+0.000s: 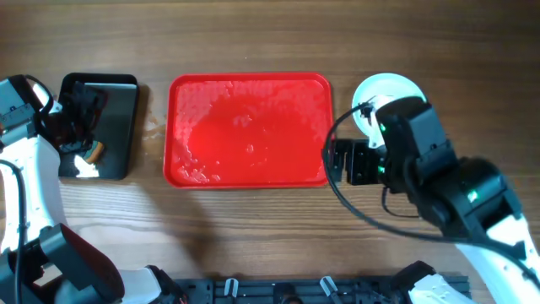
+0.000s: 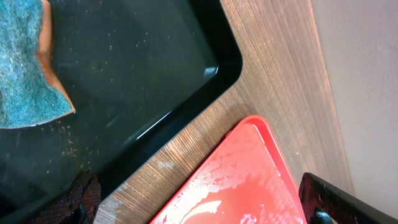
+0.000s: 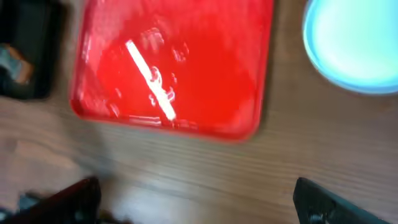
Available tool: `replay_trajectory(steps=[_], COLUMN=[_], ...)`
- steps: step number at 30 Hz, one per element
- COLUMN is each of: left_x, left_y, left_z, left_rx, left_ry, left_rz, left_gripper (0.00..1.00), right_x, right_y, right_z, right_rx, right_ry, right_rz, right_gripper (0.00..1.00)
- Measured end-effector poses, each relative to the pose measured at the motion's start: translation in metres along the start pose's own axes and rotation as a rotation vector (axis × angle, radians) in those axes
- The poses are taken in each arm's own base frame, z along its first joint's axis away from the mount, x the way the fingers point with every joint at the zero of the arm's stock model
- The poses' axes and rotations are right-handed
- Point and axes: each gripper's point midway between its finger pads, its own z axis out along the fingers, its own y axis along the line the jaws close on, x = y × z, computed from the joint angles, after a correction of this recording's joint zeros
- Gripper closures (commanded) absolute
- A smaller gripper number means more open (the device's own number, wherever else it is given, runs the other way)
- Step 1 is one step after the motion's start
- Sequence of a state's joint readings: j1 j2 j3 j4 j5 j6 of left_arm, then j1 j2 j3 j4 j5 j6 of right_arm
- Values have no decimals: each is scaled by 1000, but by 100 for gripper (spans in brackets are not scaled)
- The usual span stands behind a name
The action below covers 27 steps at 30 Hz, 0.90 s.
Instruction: Clean dirty plates on tray and stack at the side
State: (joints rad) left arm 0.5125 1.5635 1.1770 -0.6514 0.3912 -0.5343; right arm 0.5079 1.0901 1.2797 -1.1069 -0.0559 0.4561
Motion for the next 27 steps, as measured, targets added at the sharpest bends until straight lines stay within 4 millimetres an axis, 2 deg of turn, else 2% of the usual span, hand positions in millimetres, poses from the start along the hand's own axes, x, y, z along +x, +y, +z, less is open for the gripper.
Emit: replay_trajectory(steps=[5, 8, 10, 13, 17, 21, 23, 27], left_x=[1, 1, 0, 0, 0, 0, 0, 0], left_y=[0, 0, 0, 0, -1, -1, -1, -1], left_z=[0, 0, 0, 0, 0, 0, 0, 0], left_rx=[1, 1, 3, 3, 3, 3, 3, 3], left_ry=[3, 4, 2, 3, 2, 2, 2, 2], left_rz=[-4, -4, -3, -3, -3, -3, -3, -3], left_gripper=[0, 0, 0, 0, 0, 0, 0, 0], right_x=[-6, 25, 40, 54, 40, 33, 32, 32], right_y=[-24, -60, -70, -78, -109, -144, -151, -152], right_z=[2, 37, 51, 60, 43, 28, 26, 26], right_rx=[-178, -231, -286, -299, -164, 51, 110, 138], right_ry=[-436, -599, -726, -789, -906, -989, -995, -994], right_rz=[34, 58, 24, 10, 46, -21, -58, -99], right_gripper=[0, 0, 0, 0, 0, 0, 0, 0])
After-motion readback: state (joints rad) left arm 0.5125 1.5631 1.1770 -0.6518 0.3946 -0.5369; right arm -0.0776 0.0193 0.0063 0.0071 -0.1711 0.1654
